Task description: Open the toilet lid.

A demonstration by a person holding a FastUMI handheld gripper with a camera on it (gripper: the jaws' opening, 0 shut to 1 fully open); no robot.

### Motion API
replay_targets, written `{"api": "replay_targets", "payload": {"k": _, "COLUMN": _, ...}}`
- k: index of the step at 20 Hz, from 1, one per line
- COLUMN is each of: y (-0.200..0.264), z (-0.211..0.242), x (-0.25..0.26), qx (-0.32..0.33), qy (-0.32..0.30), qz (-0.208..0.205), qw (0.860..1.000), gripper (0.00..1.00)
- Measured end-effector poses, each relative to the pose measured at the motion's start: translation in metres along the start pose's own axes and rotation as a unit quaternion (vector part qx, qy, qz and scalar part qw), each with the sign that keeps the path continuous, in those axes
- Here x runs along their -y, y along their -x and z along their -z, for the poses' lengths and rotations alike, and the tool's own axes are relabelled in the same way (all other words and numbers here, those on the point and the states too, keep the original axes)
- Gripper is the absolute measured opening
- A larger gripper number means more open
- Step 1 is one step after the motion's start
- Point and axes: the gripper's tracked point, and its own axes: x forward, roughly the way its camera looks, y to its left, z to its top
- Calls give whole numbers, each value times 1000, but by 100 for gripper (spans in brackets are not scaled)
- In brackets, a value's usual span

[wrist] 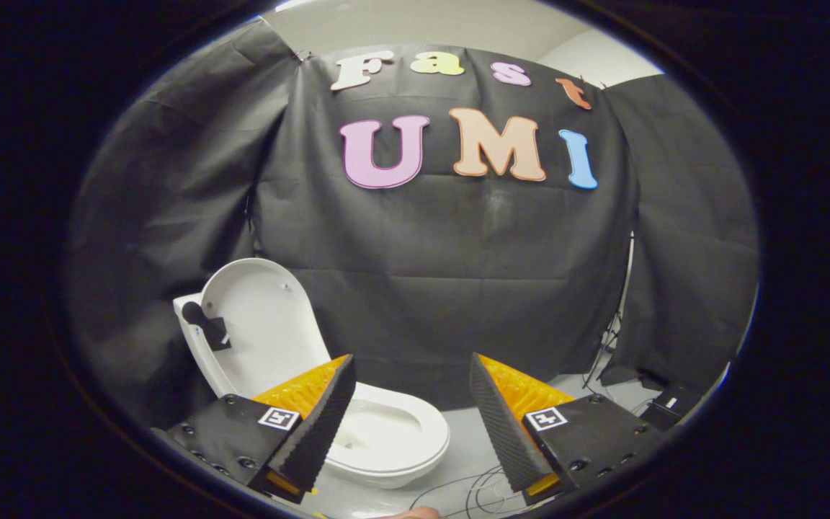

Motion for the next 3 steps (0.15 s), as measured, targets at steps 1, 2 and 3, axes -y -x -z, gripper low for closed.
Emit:
{"api": "replay_targets", "payload": {"k": 1, "y": 0, "z": 0, "x": 3, "qx": 0, "qy": 0, "qz": 1, "qw": 1000, "gripper": 98}}
{"api": "replay_targets", "payload": {"k": 2, "y": 0, "z": 2, "x": 6, "qx": -2, "qy": 0, "qz": 1, "qw": 1000, "gripper": 98}}
{"api": "replay_targets", "payload": {"k": 3, "y": -1, "z": 4, "x": 10, "qx": -4, "qy": 1, "qz": 3, "qw": 1000, "gripper": 98}}
